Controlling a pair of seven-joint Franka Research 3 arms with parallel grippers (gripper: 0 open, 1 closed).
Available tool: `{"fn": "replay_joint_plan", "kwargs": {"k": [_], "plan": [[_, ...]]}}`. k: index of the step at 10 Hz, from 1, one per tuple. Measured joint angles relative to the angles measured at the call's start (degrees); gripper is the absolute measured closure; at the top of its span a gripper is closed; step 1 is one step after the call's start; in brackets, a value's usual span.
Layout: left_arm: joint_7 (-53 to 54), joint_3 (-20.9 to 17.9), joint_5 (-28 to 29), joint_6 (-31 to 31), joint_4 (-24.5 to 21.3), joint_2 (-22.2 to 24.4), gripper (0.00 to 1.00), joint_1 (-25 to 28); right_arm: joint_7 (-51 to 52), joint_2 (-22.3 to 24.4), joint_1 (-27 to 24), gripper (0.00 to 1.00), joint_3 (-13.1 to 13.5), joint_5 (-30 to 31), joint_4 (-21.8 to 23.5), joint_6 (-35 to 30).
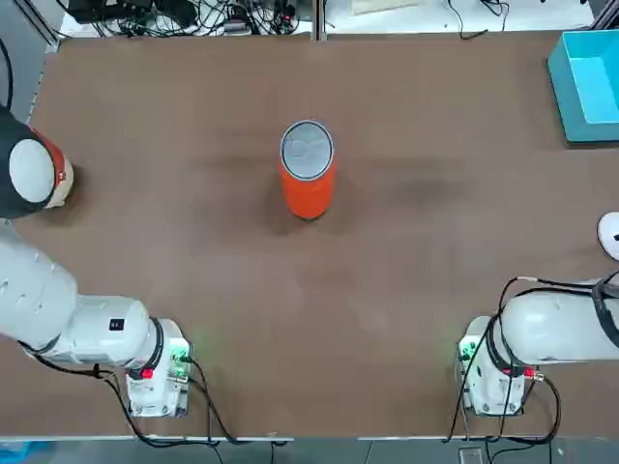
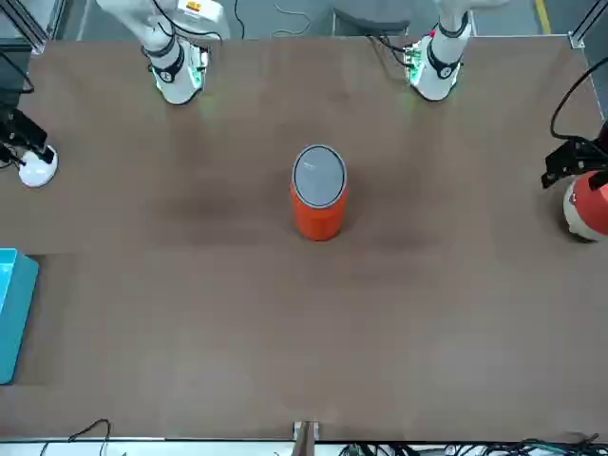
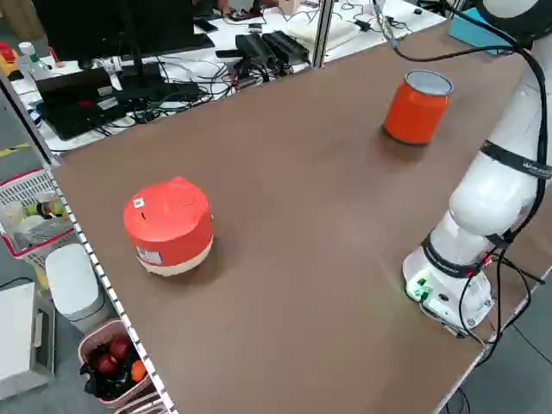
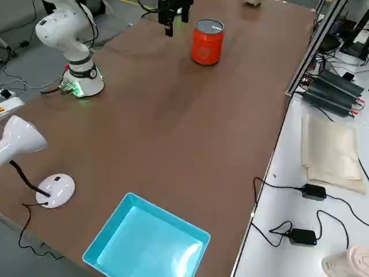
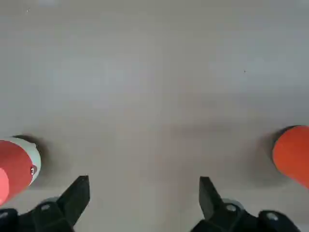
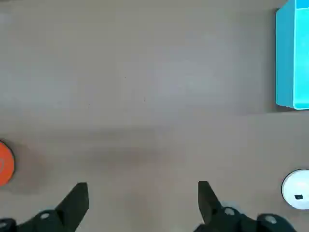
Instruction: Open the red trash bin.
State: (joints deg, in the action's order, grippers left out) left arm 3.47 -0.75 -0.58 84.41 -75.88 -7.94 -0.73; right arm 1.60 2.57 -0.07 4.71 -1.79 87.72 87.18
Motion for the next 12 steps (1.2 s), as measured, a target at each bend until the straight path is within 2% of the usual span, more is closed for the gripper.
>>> {"fn": "replay_joint_plan", "kwargs": {"k": [2,3,5,6,10,11,12], "plan": [[0.0,0.0,0.0,0.0,0.0,0.0,0.0,0.0,0.0,0.0,0.0,0.0,0.0,0.0,0.0,0.0],[0.0,0.1,-0.1,0.0,0.0,0.0,0.0,-0.1,-0.6,0.0,0.1,0.04,0.0,0.0,0.0,0.0],[-7.0,0.3,-1.9,0.0,0.0,-0.1,0.0,-0.7,-4.5,0.0,1.5,0.13,-0.1,0.0,0.0,-0.2],[-11.8,0.8,-2.3,0.0,-0.1,-0.1,0.0,-1.7,-8.1,0.0,3.4,0.3,-0.2,0.0,0.0,-0.2],[-24.5,1.9,-2.4,0.0,-1.3,-0.4,0.01,-10.3,-22.5,0.0,12.4,0.36,-0.4,0.0,0.0,-0.3],[-29.4,2.0,-2.4,0.1,-2.0,-0.5,0.07,-13.2,-26.3,0.0,14.8,0.41,-0.5,0.0,0.0,-0.3],[-34.3,2.3,-2.4,0.2,-2.9,-0.5,0.15,-16.2,-29.4,0.0,17.0,0.59,-0.5,0.0,0.1,-0.2]]}}
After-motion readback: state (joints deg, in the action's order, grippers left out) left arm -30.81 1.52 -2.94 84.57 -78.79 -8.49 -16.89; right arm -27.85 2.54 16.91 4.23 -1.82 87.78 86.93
